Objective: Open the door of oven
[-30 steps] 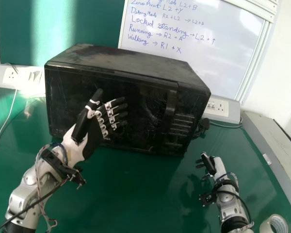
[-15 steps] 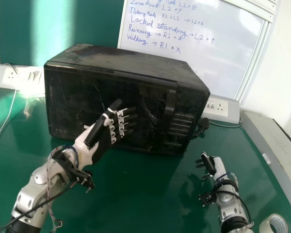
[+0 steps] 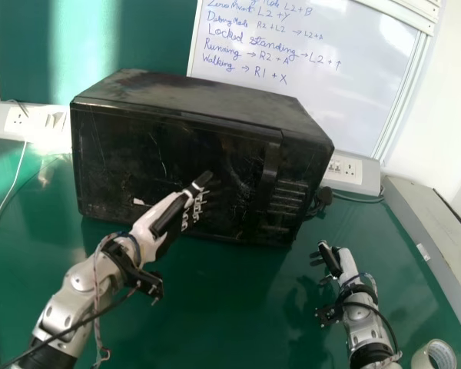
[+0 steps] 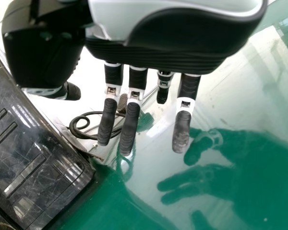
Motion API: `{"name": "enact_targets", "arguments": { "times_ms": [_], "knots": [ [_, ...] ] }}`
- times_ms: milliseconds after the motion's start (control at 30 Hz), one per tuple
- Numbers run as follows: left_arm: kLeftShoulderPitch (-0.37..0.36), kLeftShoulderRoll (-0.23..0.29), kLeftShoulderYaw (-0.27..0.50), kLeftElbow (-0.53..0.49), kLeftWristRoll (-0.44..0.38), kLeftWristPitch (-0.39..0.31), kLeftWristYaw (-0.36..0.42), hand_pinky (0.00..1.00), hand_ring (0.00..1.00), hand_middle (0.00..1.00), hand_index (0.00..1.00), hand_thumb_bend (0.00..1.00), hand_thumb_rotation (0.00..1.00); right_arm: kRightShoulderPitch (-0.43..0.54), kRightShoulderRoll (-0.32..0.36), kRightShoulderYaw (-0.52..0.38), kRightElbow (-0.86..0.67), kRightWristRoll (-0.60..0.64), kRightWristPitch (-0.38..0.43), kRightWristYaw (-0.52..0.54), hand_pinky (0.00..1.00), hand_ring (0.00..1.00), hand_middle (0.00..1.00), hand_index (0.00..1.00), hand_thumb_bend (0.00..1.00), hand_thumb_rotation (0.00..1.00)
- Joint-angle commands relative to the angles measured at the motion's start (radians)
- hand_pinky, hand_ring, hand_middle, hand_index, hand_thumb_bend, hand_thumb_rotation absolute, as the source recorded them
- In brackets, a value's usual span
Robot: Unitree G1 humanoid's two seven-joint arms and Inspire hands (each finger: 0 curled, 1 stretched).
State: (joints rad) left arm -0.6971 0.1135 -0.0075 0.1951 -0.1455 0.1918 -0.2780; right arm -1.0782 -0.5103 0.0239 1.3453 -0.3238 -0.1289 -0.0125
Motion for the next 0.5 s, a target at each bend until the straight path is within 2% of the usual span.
{"name": "enact_targets", "arguments": {
  "times_ms": [0,167,467],
  "knots": [
    [-0.021,-0.004,-0.016,0.026,0.014,-0.02,-0.01,1.0,1.0,1.0,1.0,1.0,0.94,0.0,-0.005,-0.007,0.004,0.009,0.0,-0.003,0.31,0.38,0.48,0.49,0.51,0.15],
    [-0.055,-0.011,-0.011,0.08,0.016,-0.019,-0.014,1.0,1.0,1.0,1.0,1.0,0.94,0.0,-0.004,-0.01,0.004,0.009,0.001,-0.001,0.31,0.38,0.48,0.49,0.51,0.15],
    [-0.129,-0.024,-0.004,0.198,0.025,-0.064,-0.016,1.0,1.0,1.0,1.0,1.0,0.94,0.002,-0.005,-0.013,0.004,0.01,-0.005,0.002,0.31,0.38,0.47,0.49,0.51,0.15]
  ]
}}
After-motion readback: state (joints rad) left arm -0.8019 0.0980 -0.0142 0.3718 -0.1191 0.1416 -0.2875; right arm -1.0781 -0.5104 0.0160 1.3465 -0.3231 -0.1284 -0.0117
